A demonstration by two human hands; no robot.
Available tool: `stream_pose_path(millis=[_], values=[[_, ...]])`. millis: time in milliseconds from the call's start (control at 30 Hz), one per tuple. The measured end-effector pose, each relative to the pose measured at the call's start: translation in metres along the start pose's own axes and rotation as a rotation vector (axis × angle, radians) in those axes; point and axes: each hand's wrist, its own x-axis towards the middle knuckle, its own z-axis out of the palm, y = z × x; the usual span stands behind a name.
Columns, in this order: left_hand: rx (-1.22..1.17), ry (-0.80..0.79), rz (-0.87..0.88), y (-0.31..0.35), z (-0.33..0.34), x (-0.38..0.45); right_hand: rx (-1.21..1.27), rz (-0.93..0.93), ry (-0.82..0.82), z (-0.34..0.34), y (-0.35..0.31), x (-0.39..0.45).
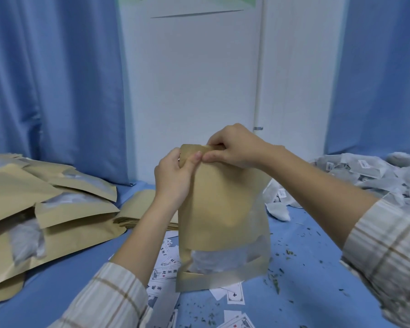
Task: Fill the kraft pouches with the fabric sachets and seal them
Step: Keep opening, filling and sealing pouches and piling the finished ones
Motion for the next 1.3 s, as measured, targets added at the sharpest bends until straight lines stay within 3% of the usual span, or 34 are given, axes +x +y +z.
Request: stream_pose_path(millis=[133,300,633,767,833,900,1100,1300], values=[[-0.036,0.014,-0.045,0.0,-0.007,0.002,-0.183,-0.045,0.087,0.01,0.0,-0.004],[-0.101,-0.025,-0.083,0.001,-0.013,0.0,-0.453,0.005,0.398,0.022,0.018,-0.018],[-0.124,0.018,-0.099,-0.003,-0.014,-0.002,-0.477,0.166,0.311,0.015,0.03,-0.022],[-0.065,0.049,-0.047,-0.003,0.001,-0.004,-0.436,0.086,0.272,0.02,0.012,-0.008],[-0.033,0.056,-0.021,-0.003,0.008,-0.007,-0.459,0.037,0.345,0.033,-0.002,0.0],[-0.014,0.062,-0.019,-0.003,0.012,-0.009,-0.485,0.099,0.414,0.043,-0.012,0.004],[-0.06,0.077,-0.013,-0.013,-0.004,-0.005,-0.361,0.138,0.332,0.04,0.002,0.01],[-0.103,0.033,-0.005,-0.014,-0.019,0.004,-0.395,0.21,0.408,0.033,0.028,-0.009]])
